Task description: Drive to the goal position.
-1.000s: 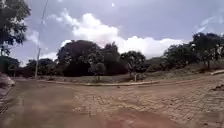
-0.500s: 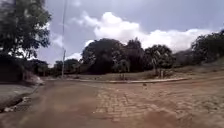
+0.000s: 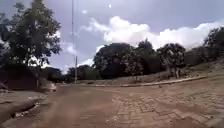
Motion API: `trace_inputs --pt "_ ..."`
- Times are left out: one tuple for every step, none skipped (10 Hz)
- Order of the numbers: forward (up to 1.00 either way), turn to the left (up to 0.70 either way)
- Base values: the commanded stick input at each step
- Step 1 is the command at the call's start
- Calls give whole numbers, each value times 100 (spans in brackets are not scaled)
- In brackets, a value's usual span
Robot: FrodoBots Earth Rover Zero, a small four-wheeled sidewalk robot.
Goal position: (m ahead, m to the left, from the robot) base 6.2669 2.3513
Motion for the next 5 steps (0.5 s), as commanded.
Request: trace_inputs --pt "70 27" --pt "70 24" --pt "70 14" --pt "70 4" --pt "70 0"
